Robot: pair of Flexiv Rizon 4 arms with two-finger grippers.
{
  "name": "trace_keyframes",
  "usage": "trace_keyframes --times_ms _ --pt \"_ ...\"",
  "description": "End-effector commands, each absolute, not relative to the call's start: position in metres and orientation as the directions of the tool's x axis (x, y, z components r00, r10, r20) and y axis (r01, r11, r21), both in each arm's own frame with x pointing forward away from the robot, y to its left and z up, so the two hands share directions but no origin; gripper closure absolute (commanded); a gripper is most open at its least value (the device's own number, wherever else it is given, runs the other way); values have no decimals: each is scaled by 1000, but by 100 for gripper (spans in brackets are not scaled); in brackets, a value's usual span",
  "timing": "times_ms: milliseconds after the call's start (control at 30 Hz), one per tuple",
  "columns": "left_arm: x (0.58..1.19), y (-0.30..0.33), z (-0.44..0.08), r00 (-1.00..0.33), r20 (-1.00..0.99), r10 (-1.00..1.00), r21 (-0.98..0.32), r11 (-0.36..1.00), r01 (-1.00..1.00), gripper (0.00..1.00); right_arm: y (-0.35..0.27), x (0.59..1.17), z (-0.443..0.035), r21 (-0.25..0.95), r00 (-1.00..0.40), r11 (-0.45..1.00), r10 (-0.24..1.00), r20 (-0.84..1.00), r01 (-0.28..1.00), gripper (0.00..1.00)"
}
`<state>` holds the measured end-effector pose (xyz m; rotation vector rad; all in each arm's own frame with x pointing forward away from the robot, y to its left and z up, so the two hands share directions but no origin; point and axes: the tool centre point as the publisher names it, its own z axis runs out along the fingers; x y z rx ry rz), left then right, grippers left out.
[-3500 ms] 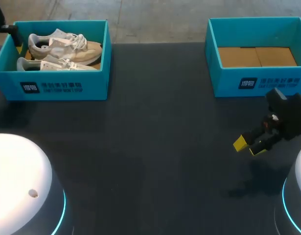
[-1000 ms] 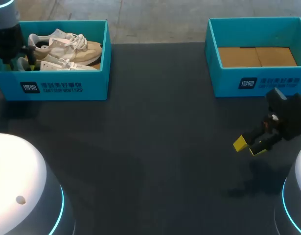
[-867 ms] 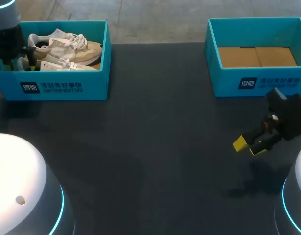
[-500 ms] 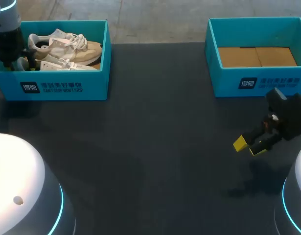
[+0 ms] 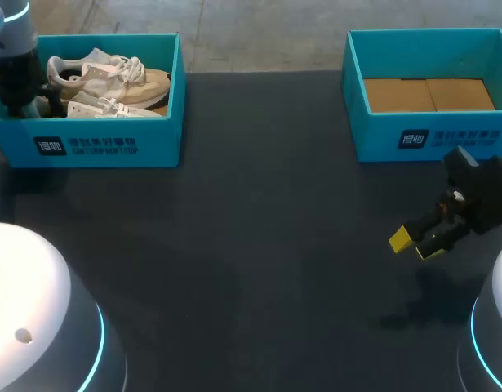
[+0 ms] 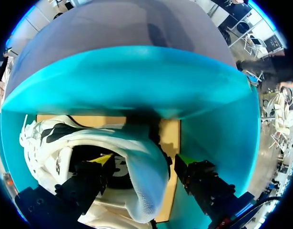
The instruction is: Take the shoe out of the shoebox, open the shoe tongue, remove and reinsert the insole, then place the shoe into the shoebox
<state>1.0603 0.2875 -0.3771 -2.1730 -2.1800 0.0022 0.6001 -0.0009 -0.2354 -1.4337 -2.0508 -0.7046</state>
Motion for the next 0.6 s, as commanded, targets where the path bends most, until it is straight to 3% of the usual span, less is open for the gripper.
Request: trace_keyframes --times_ms 33,600 --pt "1067 289 -382 -3 38 999 -59 5 998 19 -1 599 -235 111 -291 298 670 683 948 0" --pt "1065 290 -391 11 56 998 -57 -8 998 21 -1 599 -235 111 -291 298 670 683 948 0"
